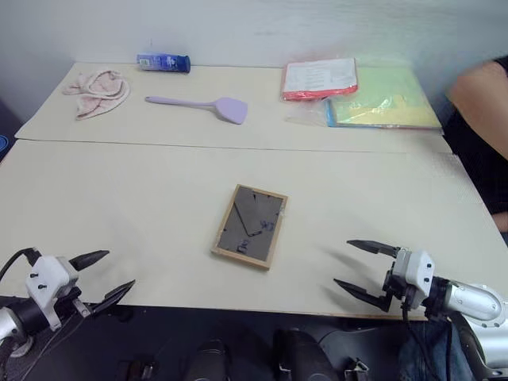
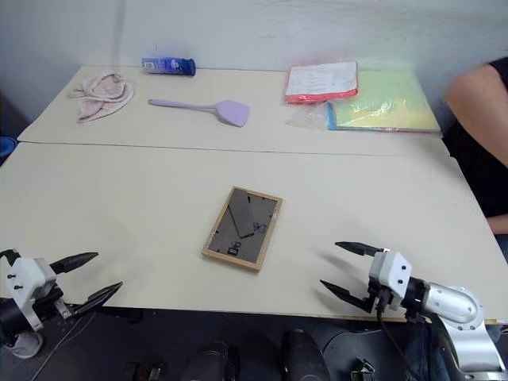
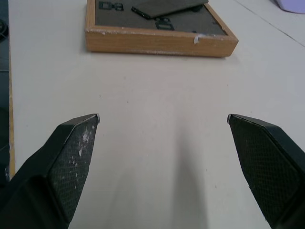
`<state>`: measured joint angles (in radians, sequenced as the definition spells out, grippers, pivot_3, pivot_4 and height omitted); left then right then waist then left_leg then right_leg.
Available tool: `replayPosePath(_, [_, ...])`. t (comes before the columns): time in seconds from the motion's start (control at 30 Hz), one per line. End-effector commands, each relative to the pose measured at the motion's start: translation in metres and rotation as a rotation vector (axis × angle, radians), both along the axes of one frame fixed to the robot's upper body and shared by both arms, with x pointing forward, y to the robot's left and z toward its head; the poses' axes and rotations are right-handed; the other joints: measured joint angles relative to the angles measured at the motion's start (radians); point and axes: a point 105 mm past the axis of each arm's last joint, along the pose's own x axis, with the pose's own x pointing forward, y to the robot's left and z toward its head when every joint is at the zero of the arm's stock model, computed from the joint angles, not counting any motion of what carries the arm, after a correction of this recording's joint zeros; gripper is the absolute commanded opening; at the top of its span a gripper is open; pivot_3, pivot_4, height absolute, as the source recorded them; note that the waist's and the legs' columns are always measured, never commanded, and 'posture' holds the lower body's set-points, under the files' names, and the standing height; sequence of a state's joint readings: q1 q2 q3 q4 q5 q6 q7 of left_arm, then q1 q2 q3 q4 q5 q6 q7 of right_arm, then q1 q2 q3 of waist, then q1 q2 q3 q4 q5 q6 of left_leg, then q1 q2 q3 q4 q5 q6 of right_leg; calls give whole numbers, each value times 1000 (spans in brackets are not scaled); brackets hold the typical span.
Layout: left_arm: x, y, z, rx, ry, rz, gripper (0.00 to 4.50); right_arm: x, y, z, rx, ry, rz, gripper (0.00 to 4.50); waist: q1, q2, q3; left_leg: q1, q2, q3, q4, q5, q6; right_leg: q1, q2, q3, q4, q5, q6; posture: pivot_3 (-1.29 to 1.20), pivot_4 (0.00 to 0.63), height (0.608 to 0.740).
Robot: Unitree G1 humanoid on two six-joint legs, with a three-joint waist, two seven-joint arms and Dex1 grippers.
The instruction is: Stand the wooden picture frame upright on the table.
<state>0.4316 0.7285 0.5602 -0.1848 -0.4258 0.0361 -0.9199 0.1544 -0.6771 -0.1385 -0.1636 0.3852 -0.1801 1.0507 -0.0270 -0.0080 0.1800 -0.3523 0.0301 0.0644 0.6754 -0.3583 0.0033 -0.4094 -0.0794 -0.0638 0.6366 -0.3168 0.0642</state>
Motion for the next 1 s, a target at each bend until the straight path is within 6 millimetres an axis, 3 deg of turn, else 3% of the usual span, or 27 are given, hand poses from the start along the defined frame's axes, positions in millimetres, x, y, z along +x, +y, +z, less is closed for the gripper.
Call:
replayPosePath(0.03, [9, -13, 9, -19, -14, -35, 4500, 6, 17, 13, 33, -35, 32, 4443, 0, 0, 0, 0, 0, 0, 0, 0, 0, 0, 0, 0, 0, 0, 0, 0, 150, 740])
replayPosePath(0.13, [30, -37, 16, -40, -29, -92, 4500, 15, 38, 18, 60, -22, 69, 3897, 0, 0, 0, 0, 0, 0, 0, 0, 0, 0, 0, 0, 1, 0, 0, 0, 150, 740])
replayPosePath(0.33, [81, -88, 20, -15, -67, -172, 2702, 42, 58, 9, -7, -13, 56, 1818, 4, 0, 0, -2, -1, -1, 1, 1, -2, -1, 0, -1, 1, 1, 1, 0, 150, 740])
replayPosePath(0.5, [109, -120, 2, 19, -31, -225, 1145, 64, 65, -10, -62, 10, 30, 99, -2, 0, 0, -3, -1, 2, 6, 1, -1, -1, 1, -1, 7, 1, 2, 0, 150, 740])
replayPosePath(0.53, [111, -125, -1, 12, -24, -239, 902, 67, 67, -12, -66, 6, 33, 0, -3, 0, 0, -2, -1, 3, 6, 1, -1, -1, 1, -1, 7, 1, 2, 0, 150, 740])
replayPosePath(0.8, [100, -157, -14, -3, 19, -357, 902, 86, 86, -5, -44, -31, 75, 0, 0, 0, 0, -2, 0, 3, 6, 2, -2, -2, 2, 0, 9, 1, 2, 0, 150, 740])
replayPosePath(1.0, [89, -140, -14, -46, 38, -282, 902, 89, 81, -2, -56, -30, 79, 0, 0, 0, 0, -2, 0, 3, 7, 1, -2, -2, 1, 0, 8, 1, 2, 0, 150, 740])
